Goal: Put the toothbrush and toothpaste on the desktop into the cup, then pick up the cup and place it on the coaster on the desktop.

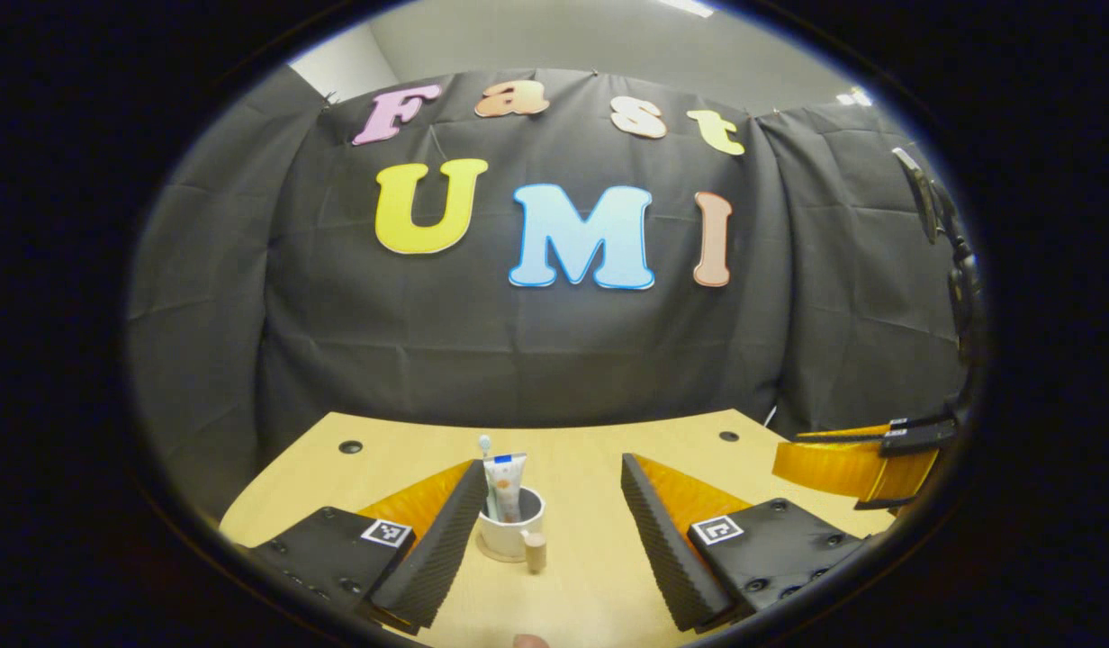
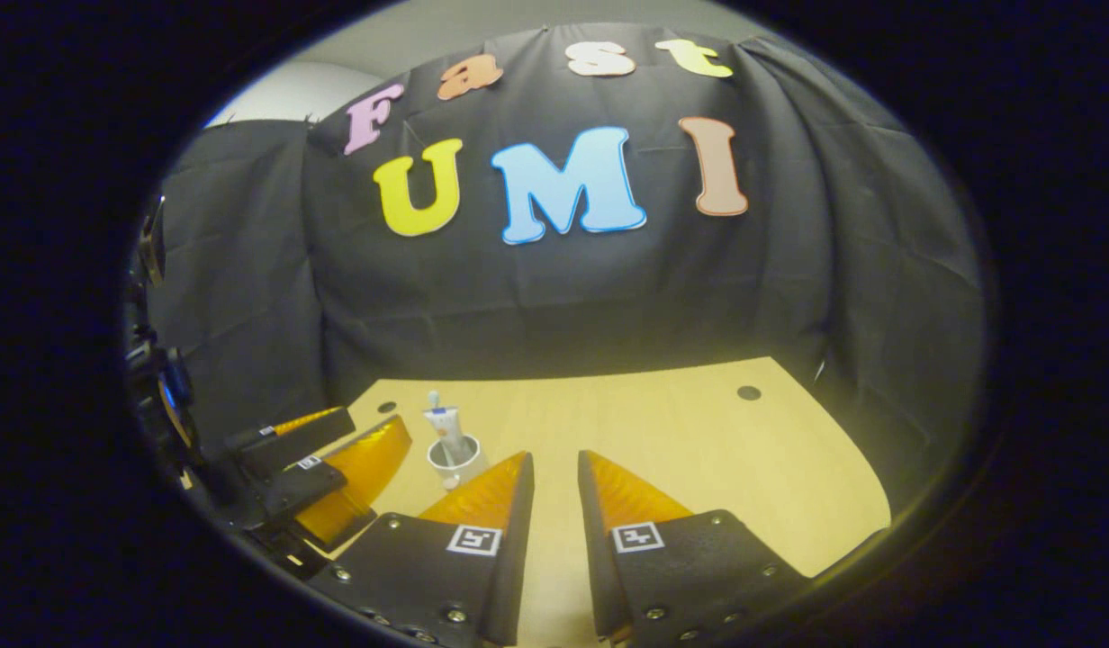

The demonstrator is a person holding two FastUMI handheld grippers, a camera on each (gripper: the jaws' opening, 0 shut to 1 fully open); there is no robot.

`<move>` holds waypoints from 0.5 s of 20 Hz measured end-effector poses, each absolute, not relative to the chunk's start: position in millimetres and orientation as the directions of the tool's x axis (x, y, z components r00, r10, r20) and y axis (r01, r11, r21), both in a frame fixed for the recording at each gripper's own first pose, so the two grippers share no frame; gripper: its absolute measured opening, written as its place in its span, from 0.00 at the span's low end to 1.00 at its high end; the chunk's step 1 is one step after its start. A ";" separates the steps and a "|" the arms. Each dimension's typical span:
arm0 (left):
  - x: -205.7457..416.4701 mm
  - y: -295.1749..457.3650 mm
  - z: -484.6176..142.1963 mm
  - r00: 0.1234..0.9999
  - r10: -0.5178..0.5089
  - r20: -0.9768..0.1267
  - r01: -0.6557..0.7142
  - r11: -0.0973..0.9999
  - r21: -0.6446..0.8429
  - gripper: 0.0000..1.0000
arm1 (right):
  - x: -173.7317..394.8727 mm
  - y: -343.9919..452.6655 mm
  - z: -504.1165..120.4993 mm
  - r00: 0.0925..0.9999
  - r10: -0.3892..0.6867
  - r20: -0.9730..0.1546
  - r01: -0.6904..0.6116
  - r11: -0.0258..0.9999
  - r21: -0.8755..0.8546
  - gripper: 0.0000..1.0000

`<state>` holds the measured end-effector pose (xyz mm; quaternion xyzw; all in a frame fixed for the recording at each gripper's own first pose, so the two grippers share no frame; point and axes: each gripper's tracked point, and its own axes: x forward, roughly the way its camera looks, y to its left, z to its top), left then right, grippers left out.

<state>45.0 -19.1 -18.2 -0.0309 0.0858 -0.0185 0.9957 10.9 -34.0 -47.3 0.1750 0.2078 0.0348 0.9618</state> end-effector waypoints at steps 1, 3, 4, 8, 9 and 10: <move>42.6 -25.2 -14.4 0.986 -0.045 -0.161 0.035 0.997 -0.062 0.94 | 9.1 -37.9 -41.8 0.924 0.144 -0.355 -0.006 0.932 0.362 0.30; 39.9 -36.4 -8.5 0.988 -0.051 -0.148 0.043 0.998 -0.052 0.94 | 5.5 -46.5 -41.8 0.936 0.128 -0.327 -0.009 0.940 0.342 0.29; 39.0 -41.9 -6.3 0.988 -0.053 -0.144 0.046 0.998 -0.046 0.94 | 3.9 -47.4 -42.6 0.940 0.131 -0.316 -0.024 0.946 0.322 0.29; 33.9 -52.5 -4.7 0.989 -0.055 -0.137 0.051 0.998 -0.031 0.94 | -0.2 -54.8 -30.6 0.961 0.105 -0.256 -0.015 0.943 0.333 0.29; 32.4 -53.0 -5.6 0.989 -0.053 -0.136 0.050 0.998 -0.029 0.94 | 0.7 -52.9 -29.5 0.963 0.128 -0.237 -0.041 0.939 0.342 0.30; 32.0 -51.7 -5.6 0.990 -0.051 -0.135 0.048 0.998 -0.028 0.96 | 1.6 -52.1 -27.8 0.963 0.147 -0.223 -0.065 0.939 0.339 0.31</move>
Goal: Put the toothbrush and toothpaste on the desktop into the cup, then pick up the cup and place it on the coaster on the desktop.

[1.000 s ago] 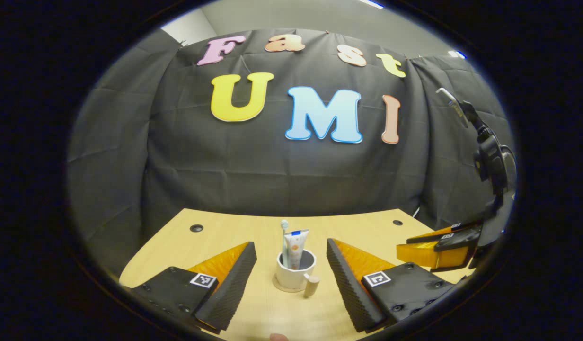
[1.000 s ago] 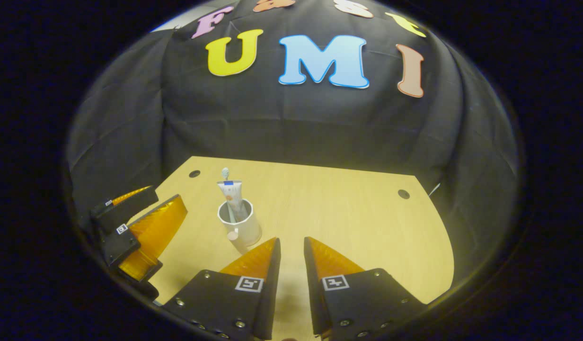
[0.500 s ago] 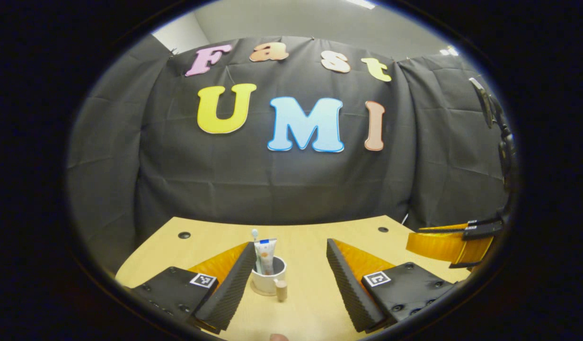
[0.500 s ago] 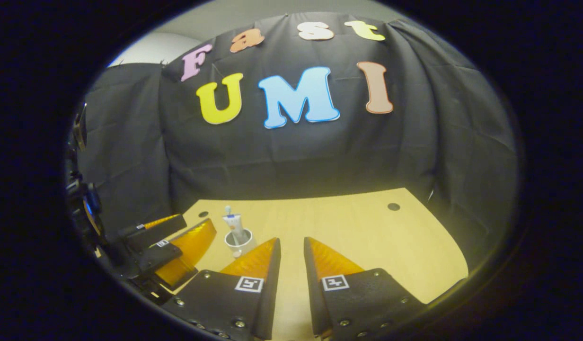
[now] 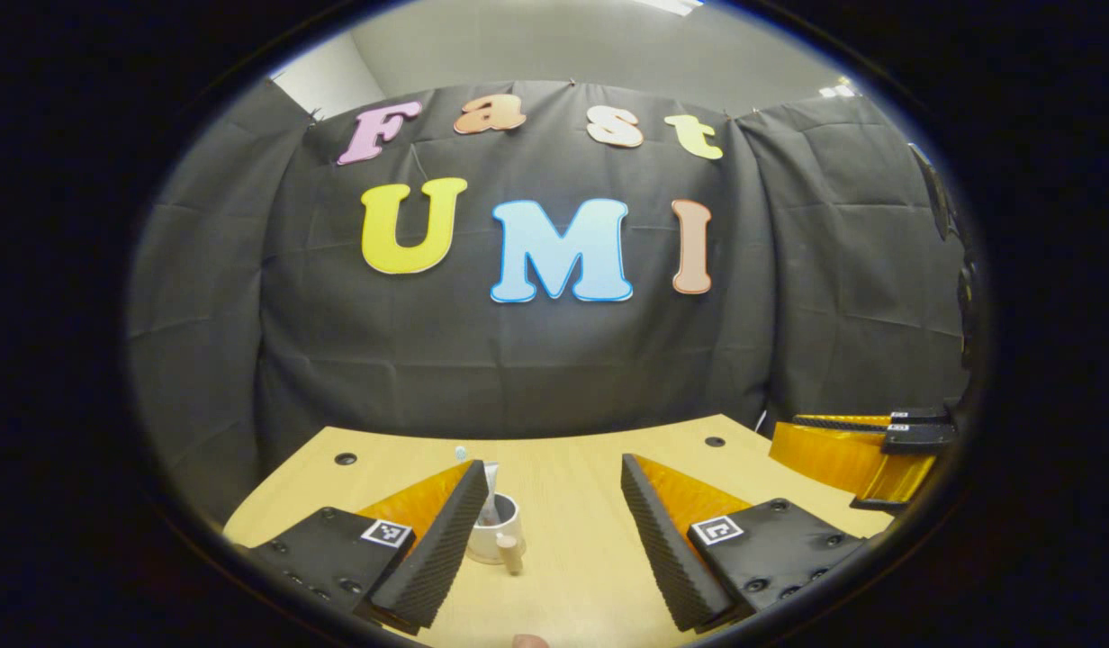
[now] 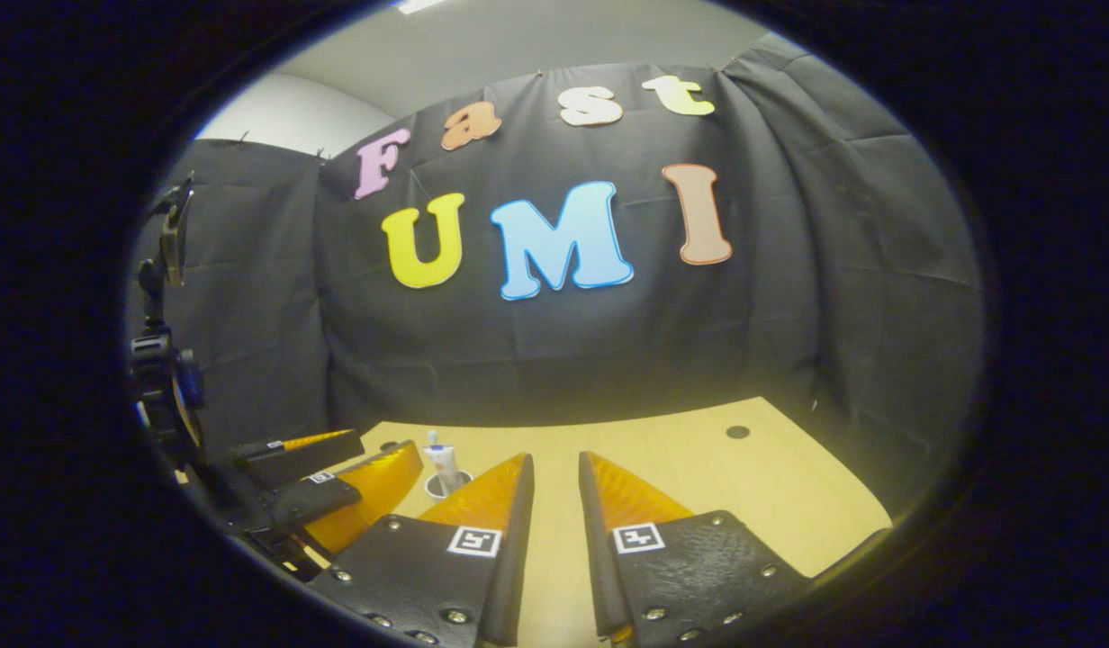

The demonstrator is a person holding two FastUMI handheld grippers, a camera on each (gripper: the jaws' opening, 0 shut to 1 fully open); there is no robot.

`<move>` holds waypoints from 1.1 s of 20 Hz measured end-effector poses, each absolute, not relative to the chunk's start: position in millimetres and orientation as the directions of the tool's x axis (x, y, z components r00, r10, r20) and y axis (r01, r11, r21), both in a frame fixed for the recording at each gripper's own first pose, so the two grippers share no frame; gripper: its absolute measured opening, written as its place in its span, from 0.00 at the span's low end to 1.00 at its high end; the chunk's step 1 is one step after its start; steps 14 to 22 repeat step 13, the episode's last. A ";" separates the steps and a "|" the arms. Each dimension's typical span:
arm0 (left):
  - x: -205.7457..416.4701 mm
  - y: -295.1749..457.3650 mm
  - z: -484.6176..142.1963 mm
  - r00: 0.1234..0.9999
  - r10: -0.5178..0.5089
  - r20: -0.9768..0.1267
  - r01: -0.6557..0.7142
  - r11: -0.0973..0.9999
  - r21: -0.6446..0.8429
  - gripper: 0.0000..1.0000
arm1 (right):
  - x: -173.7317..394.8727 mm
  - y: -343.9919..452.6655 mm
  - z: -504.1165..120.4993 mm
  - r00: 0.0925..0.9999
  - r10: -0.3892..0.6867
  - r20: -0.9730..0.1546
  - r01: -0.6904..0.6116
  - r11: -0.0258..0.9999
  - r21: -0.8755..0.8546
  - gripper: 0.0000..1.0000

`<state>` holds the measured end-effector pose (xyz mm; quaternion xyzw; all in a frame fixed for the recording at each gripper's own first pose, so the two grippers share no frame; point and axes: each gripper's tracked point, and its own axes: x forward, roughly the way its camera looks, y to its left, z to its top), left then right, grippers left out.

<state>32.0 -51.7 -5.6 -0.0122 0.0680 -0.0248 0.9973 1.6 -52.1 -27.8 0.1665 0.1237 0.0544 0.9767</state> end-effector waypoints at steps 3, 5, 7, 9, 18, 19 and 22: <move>28.7 -49.6 -5.4 0.990 -0.045 -0.133 0.043 0.999 -0.024 0.96 | 4.1 -60.8 -13.0 0.981 0.136 -0.140 -0.087 0.947 0.308 0.30; 27.6 -47.9 -6.6 0.990 -0.044 -0.135 0.041 0.999 -0.023 0.99 | 3.4 -67.7 -4.6 0.989 0.106 -0.106 -0.075 0.961 0.265 0.28; 27.2 -45.4 -6.0 0.990 -0.041 -0.132 0.039 0.999 -0.020 0.98 | 4.8 -78.3 4.5 0.996 0.060 -0.071 -0.043 0.973 0.228 0.28; 26.0 -42.7 -3.0 0.992 -0.039 -0.124 0.037 0.999 -0.017 0.96 | 5.2 -82.3 10.5 0.998 0.045 -0.049 -0.033 0.973 0.229 0.30; 23.4 -34.2 3.7 0.994 -0.032 -0.105 0.031 0.999 -0.006 0.99 | 7.7 -89.9 8.4 0.998 0.009 -0.064 0.007 0.971 0.240 0.30; 23.4 -34.2 3.7 0.994 -0.032 -0.105 0.031 0.999 -0.006 0.99 | 7.7 -89.9 8.4 0.998 0.009 -0.064 0.007 0.971 0.240 0.30; 23.4 -34.2 3.7 0.994 -0.032 -0.105 0.031 0.999 -0.006 0.99 | 7.7 -89.9 8.4 0.998 0.009 -0.064 0.007 0.971 0.240 0.30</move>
